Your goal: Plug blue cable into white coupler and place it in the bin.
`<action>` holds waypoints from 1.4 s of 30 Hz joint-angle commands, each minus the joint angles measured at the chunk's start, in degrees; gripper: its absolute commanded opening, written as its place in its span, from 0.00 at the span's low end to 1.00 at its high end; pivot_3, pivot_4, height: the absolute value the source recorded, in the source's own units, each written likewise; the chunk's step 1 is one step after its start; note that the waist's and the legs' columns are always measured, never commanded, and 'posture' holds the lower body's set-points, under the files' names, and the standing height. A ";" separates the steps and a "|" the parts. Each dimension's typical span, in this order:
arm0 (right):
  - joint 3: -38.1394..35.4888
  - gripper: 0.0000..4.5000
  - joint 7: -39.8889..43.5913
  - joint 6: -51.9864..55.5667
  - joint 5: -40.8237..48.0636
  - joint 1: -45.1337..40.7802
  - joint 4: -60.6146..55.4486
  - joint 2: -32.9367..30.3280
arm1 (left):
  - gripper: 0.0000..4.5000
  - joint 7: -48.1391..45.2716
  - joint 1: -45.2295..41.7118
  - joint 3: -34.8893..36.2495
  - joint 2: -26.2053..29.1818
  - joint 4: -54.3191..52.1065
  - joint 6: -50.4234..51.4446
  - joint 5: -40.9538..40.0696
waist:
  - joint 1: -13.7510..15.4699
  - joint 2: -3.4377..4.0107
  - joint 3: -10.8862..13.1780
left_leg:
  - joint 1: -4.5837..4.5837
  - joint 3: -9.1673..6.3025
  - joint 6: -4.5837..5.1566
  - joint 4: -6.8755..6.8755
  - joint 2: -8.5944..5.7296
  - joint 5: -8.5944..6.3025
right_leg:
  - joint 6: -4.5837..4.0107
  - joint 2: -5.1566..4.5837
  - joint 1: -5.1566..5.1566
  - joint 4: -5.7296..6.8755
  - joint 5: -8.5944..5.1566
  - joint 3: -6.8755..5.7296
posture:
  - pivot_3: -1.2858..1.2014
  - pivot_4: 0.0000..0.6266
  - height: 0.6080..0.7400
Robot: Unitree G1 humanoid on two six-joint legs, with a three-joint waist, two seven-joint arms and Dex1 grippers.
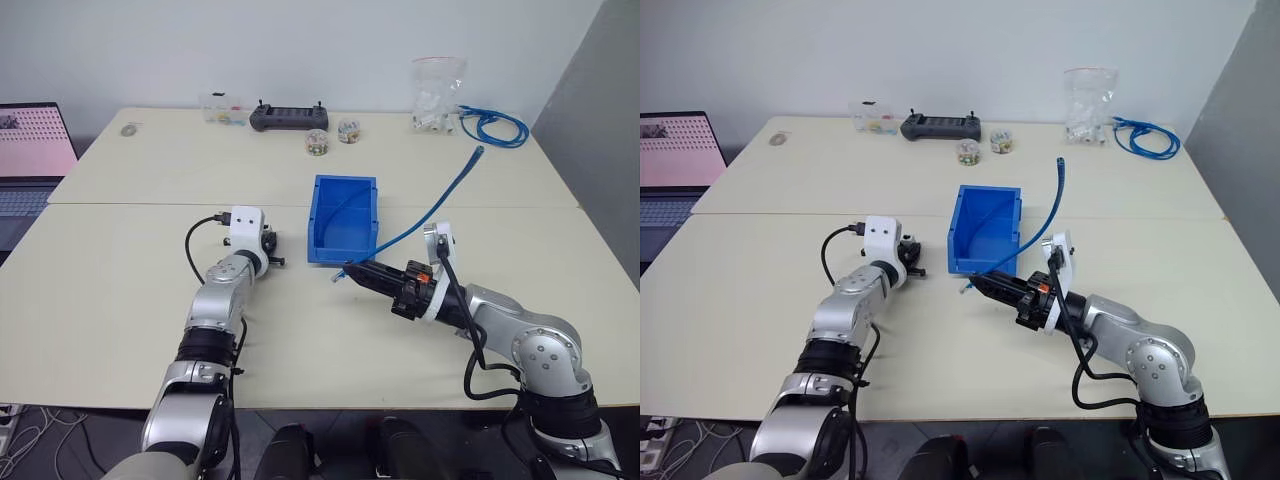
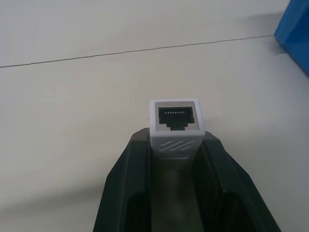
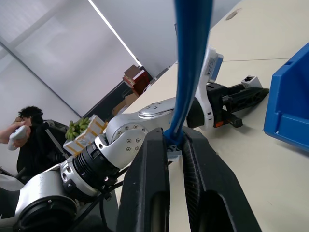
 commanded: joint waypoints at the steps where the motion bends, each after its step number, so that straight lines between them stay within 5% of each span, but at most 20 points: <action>1: -0.86 0.02 1.78 0.11 0.01 1.69 -4.00 -2.34 | 0.18 -8.96 4.90 -2.01 4.80 -9.51 1.33 -0.63 | -0.13 0.00 0.00 | 0.00 0.00 0.00 0.00 0.00 0.00 | 0.00 0.00 0.00 0.00 0.00 0.00 | 0.52 0.24 1.00; 8: -0.13 0.02 4.70 -0.34 -1.92 6.26 -7.66 -7.37 | 0.18 -41.66 17.87 -9.26 20.10 -32.37 1.45 -10.94 | -0.62 0.04 0.04 | -0.01 -0.01 -0.01 -0.04 0.04 0.00 | -0.02 -0.01 -0.02 -0.06 -0.02 0.00 | 0.52 0.24 1.00; 17: 2.38 0.02 9.26 -2.36 -6.91 7.18 -8.35 -9.95 | 0.18 -56.38 14.01 -18.24 24.11 -26.03 -10.56 -4.51 | -0.50 0.06 0.06 | -0.02 0.04 0.01 -0.02 0.03 0.00 | -0.02 0.04 0.02 -0.21 -0.03 0.02 | 0.52 0.24 1.00; 27: 11.10 0.02 15.93 -10.68 -21.86 4.62 -8.13 -12.19 | 0.18 -61.84 10.08 -24.32 22.14 -16.90 -16.90 1.56 | -0.58 0.06 0.03 | 0.00 0.04 0.02 -0.01 0.01 0.00 | -0.01 0.05 0.04 -0.23 -0.03 -0.01 | 0.52 0.24 1.00; 42: 24.54 0.02 20.09 -17.81 -40.36 -8.32 3.52 -5.18 | 0.18 -62.96 11.12 -24.14 23.44 -19.49 -14.07 2.16 | -0.64 0.05 0.01 | 0.04 0.01 0.01 0.00 0.02 0.00 | -0.01 0.05 0.05 -0.13 -0.03 0.00 | 0.52 0.24 1.00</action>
